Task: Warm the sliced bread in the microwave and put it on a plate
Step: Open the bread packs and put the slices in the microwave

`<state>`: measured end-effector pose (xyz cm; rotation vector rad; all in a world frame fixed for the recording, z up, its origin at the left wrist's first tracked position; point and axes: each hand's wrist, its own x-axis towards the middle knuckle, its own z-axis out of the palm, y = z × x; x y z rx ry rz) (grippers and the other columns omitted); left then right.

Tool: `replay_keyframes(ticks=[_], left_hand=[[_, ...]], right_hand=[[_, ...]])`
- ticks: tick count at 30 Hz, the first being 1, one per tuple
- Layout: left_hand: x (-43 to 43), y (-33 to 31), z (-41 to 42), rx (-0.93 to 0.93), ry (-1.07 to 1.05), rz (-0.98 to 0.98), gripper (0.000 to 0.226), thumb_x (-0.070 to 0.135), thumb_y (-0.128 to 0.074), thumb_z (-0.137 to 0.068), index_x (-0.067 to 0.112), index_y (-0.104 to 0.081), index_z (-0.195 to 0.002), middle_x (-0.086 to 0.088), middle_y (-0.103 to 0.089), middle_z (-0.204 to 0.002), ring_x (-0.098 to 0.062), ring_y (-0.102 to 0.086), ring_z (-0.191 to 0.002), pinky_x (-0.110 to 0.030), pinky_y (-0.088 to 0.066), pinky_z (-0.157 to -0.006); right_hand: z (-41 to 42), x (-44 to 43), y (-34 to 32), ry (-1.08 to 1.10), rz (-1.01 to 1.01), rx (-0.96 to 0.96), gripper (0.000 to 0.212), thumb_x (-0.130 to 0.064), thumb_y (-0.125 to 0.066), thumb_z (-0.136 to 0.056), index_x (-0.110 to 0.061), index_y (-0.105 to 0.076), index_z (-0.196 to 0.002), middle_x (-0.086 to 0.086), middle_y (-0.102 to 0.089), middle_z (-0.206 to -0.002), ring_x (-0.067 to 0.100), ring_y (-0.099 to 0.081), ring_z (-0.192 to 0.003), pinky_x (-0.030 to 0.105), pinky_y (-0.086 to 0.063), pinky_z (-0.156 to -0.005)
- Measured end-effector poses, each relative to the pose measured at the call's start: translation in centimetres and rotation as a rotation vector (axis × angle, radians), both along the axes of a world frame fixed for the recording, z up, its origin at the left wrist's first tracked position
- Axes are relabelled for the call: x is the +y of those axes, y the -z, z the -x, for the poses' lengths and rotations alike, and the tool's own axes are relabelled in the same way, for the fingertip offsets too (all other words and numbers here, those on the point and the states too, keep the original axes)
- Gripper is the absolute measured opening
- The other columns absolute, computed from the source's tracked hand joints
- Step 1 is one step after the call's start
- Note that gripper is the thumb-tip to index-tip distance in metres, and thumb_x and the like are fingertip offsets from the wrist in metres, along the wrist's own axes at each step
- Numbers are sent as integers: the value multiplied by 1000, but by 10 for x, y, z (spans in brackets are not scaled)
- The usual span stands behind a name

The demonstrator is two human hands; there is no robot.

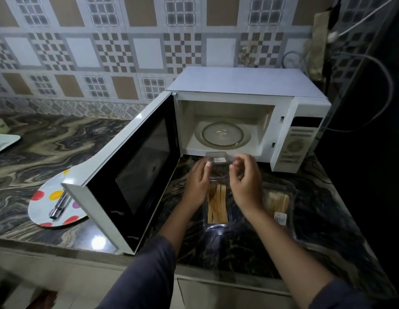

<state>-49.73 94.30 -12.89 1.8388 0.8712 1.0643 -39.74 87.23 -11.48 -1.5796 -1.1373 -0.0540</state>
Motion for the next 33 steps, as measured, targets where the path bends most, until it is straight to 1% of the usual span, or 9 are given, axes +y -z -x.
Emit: replay_keyframes(ticks=[3, 5, 8, 16, 19, 22, 26, 29, 33], left_hand=[[12, -2, -4, -6, -24, -1, 27, 21, -36, -100, 13, -60, -109, 5, -58, -103, 10, -52, -90, -18, -42, -84], [19, -1, -7, -3, -33, -11, 28, 23, -36, -100, 9, -60, -95, -5, -62, -96, -13, -57, -89, -31, -45, -80], [24, -1, -10, -28, -34, -1, 30, 22, -39, -99, 1, -60, -93, -18, -62, -93, -23, -57, -87, -33, -44, -75], [22, -4, -7, -80, -15, 7, 26, 23, -41, -99, 12, -64, -93, 3, -59, -89, 3, -52, -81, -20, -42, -74], [21, -1, -7, -86, -29, 18, 27, 23, -41, -99, 12, -65, -101, 13, -56, -87, 11, -52, -82, -13, -41, -75], [15, -3, -6, -101, -57, 30, 23, 21, -42, -98, 18, -60, -85, 4, -59, -81, 5, -50, -75, -15, -39, -68], [6, -6, -6, -132, -74, 65, 37, 23, -46, -97, 18, -54, -61, 8, -46, -56, 3, -42, -56, -16, -31, -54], [4, -5, -6, -113, -93, 98, 34, 29, -51, -94, 11, -61, -67, 8, -52, -60, 0, -46, -58, -18, -34, -54], [7, -2, -5, -84, -107, 109, 36, 32, -52, -93, 2, -66, -79, -12, -65, -73, -8, -54, -66, -25, -39, -60]], right_hand=[[9, -1, 31, 62, 129, 119, 23, -6, -59, -85, -6, -54, -107, 8, -57, -100, 17, -57, -86, 4, -39, -69], [14, 9, 48, 8, 337, 146, 40, -17, -62, -85, -9, -47, -121, 10, -51, -119, 23, -53, -107, 20, -46, -85], [21, 28, 50, 27, 710, 89, 60, -37, -57, -86, -12, -31, -135, 12, -31, -140, 29, -36, -127, 39, -39, -100], [23, 50, 42, 43, 1132, -110, 71, -50, -44, -90, -15, -15, -145, 18, -23, -150, 34, -20, -139, 44, -37, -102], [20, 50, 39, 13, 1133, -58, 73, -48, -47, -90, -13, -14, -145, 17, -34, -145, 32, -37, -132, 40, -40, -99], [20, 46, 34, 3, 1044, 27, 72, -39, -56, -87, -8, -23, -142, 15, -43, -140, 30, -45, -127, 36, -42, -98], [20, 44, 29, 6, 921, 93, 38, -20, -59, -87, -7, -52, -122, 14, -58, -124, 29, -57, -113, 33, -48, -90], [18, 43, 27, 13, 865, 237, 27, -22, -60, -86, -5, -62, -107, 11, -65, -109, 27, -63, -99, 30, -51, -77], [12, 36, 18, 43, 718, 534, 38, -25, -65, -83, -6, -59, -115, 11, -63, -113, 28, -61, -103, 30, -49, -81]])
